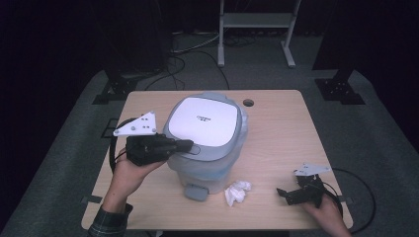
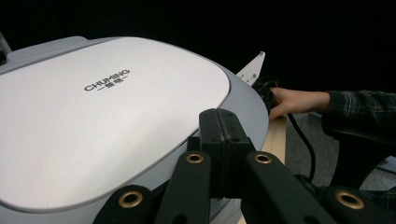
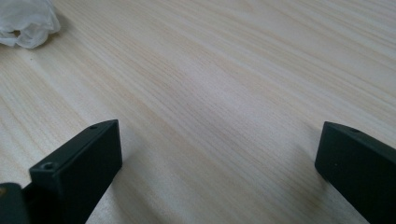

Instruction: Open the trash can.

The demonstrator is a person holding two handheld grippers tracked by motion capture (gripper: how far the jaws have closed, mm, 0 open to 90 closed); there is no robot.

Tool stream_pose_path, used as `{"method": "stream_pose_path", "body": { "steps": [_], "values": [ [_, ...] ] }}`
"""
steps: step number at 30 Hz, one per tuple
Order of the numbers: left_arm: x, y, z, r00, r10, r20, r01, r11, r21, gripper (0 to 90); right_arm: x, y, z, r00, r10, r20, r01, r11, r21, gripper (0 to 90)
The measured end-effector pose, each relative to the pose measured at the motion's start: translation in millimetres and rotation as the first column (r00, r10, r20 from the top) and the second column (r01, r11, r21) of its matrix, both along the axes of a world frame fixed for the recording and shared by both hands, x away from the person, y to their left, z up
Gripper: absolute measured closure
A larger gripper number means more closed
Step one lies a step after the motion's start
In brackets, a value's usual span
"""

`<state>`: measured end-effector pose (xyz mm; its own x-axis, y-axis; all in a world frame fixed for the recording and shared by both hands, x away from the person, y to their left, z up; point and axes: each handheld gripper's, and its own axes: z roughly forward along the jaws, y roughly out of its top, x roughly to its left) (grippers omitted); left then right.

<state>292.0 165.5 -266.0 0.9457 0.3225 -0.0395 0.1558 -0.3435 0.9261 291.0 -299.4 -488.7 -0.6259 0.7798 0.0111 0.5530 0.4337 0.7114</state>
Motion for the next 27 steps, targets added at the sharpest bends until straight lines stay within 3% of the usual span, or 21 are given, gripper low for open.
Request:
{"method": "stream_pose_path", "body": {
  "steps": [16,21,27],
  "values": [
    [1.5,-1.4,-3.1,0.9995,-0.020,-0.026,0.020,0.9998,-0.005,90.0,-0.1,0.1,0.0,1.0000,-0.001,0.000,0.001,1.000,0.000,0.0],
    [1.7,1.2,-3.2,0.9995,-0.019,-0.026,0.018,0.9996,-0.024,89.3,-0.2,0.1,0.0,1.0000,0.000,0.001,0.000,1.000,-0.001,0.0],
    [-2.4,2.5,-1.4,0.9999,-0.007,-0.010,0.007,0.9999,-0.010,86.3,-0.3,0.1,0.0,1.0000,0.001,0.001,-0.001,1.000,-0.001,0.0]
  ]
}}
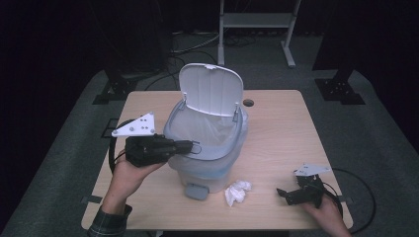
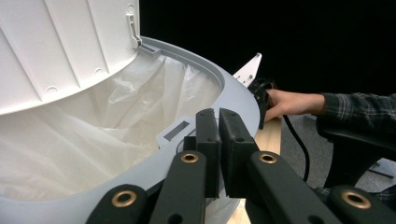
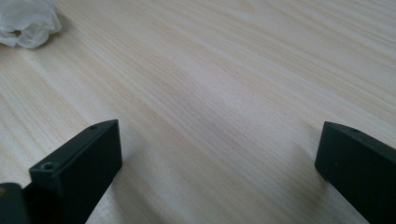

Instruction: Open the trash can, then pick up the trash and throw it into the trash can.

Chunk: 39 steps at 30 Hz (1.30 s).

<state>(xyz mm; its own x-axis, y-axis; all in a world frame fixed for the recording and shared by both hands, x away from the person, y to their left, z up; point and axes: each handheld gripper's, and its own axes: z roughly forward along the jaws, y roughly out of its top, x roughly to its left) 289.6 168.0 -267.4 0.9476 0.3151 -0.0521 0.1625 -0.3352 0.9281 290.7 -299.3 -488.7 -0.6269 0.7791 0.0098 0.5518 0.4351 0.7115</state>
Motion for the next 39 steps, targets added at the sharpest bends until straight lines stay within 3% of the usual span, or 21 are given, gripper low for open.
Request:
{"method": "stream_pose_path", "body": {
  "steps": [10,23,31,39],
  "values": [
    [-10.3,11.4,9.0,0.9995,0.023,0.020,-0.022,0.9993,-0.029,73.7,-0.3,0.2,0.0,1.0000,0.000,0.000,0.000,1.000,0.001,0.0],
    [-23.9,37.8,7.7,0.9958,0.089,0.023,-0.089,0.9960,-0.008,60.6,-0.3,0.1,0.0,1.0000,0.000,0.000,0.000,1.000,0.001,0.0],
    [-28.3,47.6,-3.0,0.9909,0.133,0.021,-0.134,0.9908,0.022,45.3,-0.3,0.2,0.0,1.0000,0.000,0.000,0.000,1.000,0.001,0.0],
    [-32.6,57.4,-20.2,0.9833,0.176,0.048,-0.178,0.9829,0.047,27.2,-0.3,0.2,0.0,1.0000,0.000,0.000,0.000,1.000,0.001,0.0]
  ]
}}
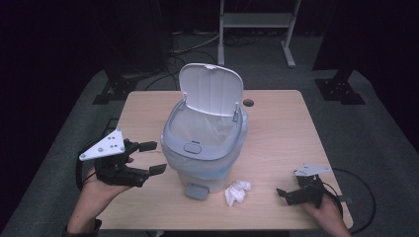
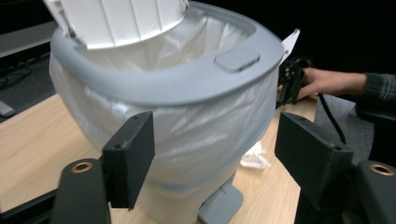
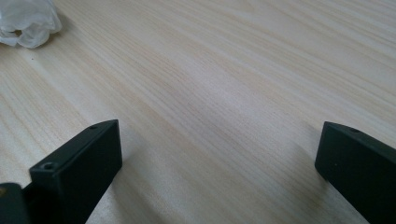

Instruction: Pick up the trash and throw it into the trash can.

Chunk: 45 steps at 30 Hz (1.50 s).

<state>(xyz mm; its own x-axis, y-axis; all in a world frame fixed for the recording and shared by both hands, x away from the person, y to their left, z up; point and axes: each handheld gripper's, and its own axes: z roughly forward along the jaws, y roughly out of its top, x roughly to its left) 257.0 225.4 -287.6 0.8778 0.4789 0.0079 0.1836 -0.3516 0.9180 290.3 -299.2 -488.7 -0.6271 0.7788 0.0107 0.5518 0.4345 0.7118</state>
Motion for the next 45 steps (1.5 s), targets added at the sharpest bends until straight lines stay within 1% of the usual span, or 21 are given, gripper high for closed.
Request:
{"method": "stream_pose_path", "body": {
  "steps": [4,6,8,10,12,13,14,15,18,19,20,21,22,24,25,26,31,37,38,39,45],
  "values": [
    [-0.2,3.3,-10.8,0.9994,0.034,0.007,-0.034,0.9994,0.006,19.0,0.0,0.0,0.0,1.0000,0.000,0.000,0.000,1.000,0.000,0.0],
    [-0.2,4.1,-15.7,0.9989,0.045,0.008,-0.046,0.9989,0.006,17.7,0.0,0.0,0.0,1.0000,0.000,0.000,0.000,1.000,0.000,0.0],
    [0.3,4.9,-20.3,0.9986,0.051,0.013,-0.051,0.9986,0.016,17.3,0.0,0.0,0.0,1.0000,0.000,0.000,0.000,1.000,0.000,0.0],
    [0.7,4.7,-25.4,0.9978,0.065,0.012,-0.065,0.9976,0.023,12.7,0.0,0.0,0.0,1.0000,0.000,0.000,0.000,1.000,0.000,0.0],
    [1.6,5.0,-31.2,0.9971,0.075,0.013,-0.075,0.9966,0.035,10.8,0.0,0.0,0.0,1.0000,0.000,0.000,0.000,1.000,0.000,0.0],
    [1.6,5.0,-31.2,0.9971,0.075,0.013,-0.075,0.9966,0.035,10.0,0.0,0.0,0.0,1.0000,0.000,0.000,0.000,1.000,0.000,0.0],
    [3.1,5.4,-38.0,0.9967,0.081,0.006,-0.081,0.9959,0.041,9.5,0.0,0.0,0.0,1.0000,0.000,0.000,0.000,1.000,0.000,0.0],
    [3.8,5.7,-41.7,0.9963,0.086,0.004,-0.086,0.9954,0.043,8.7,0.0,0.0,0.0,1.0000,0.000,0.000,0.000,1.000,-0.001,0.0],
    [6.5,6.9,-54.7,0.9947,0.103,0.005,-0.103,0.9938,0.040,6.3,0.0,0.0,0.0,1.0000,0.000,0.000,0.000,1.000,-0.001,0.0],
    [7.2,7.4,-58.7,0.9940,0.109,0.007,-0.109,0.9931,0.043,3.5,0.0,-0.1,0.0,1.0000,0.000,0.000,0.000,1.000,-0.001,0.0],
    [7.8,8.1,-62.4,0.9934,0.115,0.005,-0.115,0.9920,0.052,3.2,0.0,0.0,0.0,1.0000,0.000,0.000,0.000,1.000,-0.001,0.0],
    [7.8,8.1,-62.4,0.9934,0.115,0.005,-0.115,0.9920,0.052,3.2,0.0,0.0,0.0,1.0000,0.000,0.000,0.000,1.000,-0.001,0.0],
    [9.0,9.2,-68.3,0.9927,0.121,0.002,-0.121,0.9907,0.064,2.9,0.0,0.0,0.1,1.0000,0.000,0.000,0.000,1.000,-0.001,0.0],
    [9.8,9.8,-74.6,0.9917,0.128,0.000,-0.128,0.9890,0.074,2.7,0.0,0.0,0.0,1.0000,0.000,0.000,0.000,1.000,-0.001,0.0],
    [9.8,9.8,-74.6,0.9917,0.128,0.000,-0.128,0.9890,0.074,2.4,0.0,0.0,0.0,1.0000,0.000,0.000,0.000,1.000,-0.001,0.0],
    [11.0,10.7,-80.6,0.9911,0.133,-0.003,-0.133,0.9872,0.089,2.4,0.0,-0.1,0.1,1.0000,0.000,0.000,0.000,1.000,-0.001,0.0],
    [13.6,12.8,-92.5,0.9887,0.149,-0.010,-0.148,0.9838,0.101,2.2,0.0,-0.1,0.1,1.0000,0.000,0.000,0.000,1.000,-0.001,0.0],
    [16.3,15.3,-108.0,0.9851,0.170,-0.024,-0.166,0.9776,0.130,1.5,0.0,-0.1,0.0,1.0000,0.000,0.000,0.000,1.000,-0.001,0.0],
    [16.3,15.3,-108.0,0.9851,0.170,-0.024,-0.166,0.9776,0.130,1.5,0.0,0.0,0.0,1.0000,0.000,0.000,0.000,1.000,-0.001,0.0],
    [16.6,15.7,-113.0,0.9840,0.176,-0.031,-0.170,0.9761,0.135,1.5,-0.1,0.0,0.0,1.0000,-0.001,0.000,0.001,1.000,-0.001,0.0],
    [19.2,16.9,-129.7,0.9799,0.193,-0.050,-0.182,0.9681,0.172,1.5,-1.3,-0.2,0.0,1.0000,0.000,0.000,0.000,1.000,0.000,0.0]
  ]
}}
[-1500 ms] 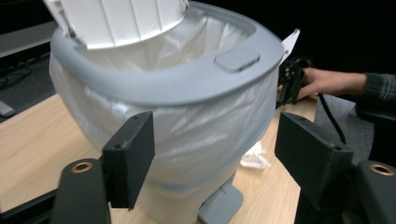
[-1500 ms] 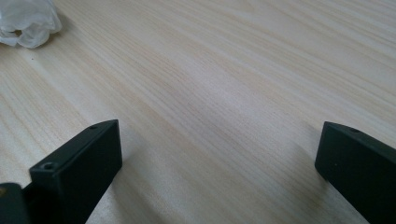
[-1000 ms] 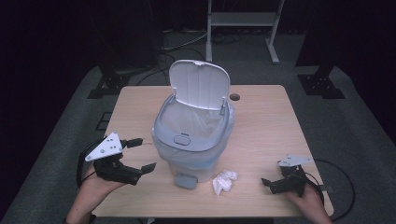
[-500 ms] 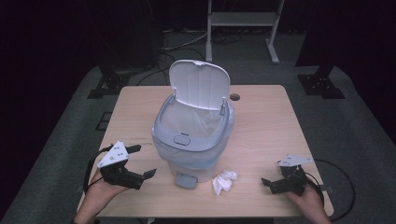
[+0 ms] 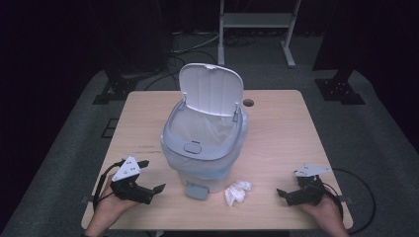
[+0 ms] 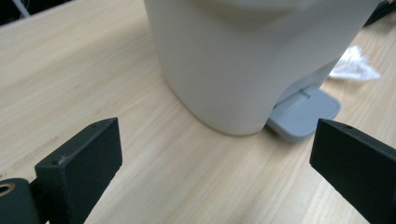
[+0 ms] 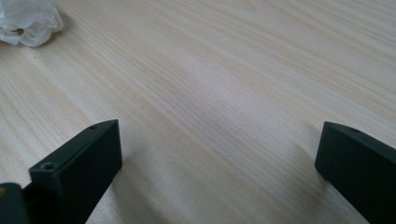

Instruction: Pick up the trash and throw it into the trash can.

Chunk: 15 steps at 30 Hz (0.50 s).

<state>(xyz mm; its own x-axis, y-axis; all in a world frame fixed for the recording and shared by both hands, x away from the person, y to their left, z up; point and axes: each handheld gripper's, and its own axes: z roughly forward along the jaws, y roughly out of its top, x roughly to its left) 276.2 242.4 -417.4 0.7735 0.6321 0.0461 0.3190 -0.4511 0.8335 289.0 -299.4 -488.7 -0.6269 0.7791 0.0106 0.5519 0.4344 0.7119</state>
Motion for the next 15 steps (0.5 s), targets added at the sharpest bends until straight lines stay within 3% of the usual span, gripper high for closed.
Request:
{"method": "stream_pose_path", "body": {
  "steps": [8,15],
  "values": [
    [3.3,-1.9,-16.9,0.9992,0.009,-0.038,-0.007,0.9995,0.031,1.5,0.7,-0.2,0.1,1.0000,0.005,-0.001,-0.005,1.000,0.000,0.0],
    [9.0,-2.5,-35.0,0.9964,0.031,-0.079,-0.023,0.9947,0.101,1.5,0.7,-0.1,0.1,1.0000,0.004,0.000,-0.004,1.000,-0.001,0.0]
  ]
}}
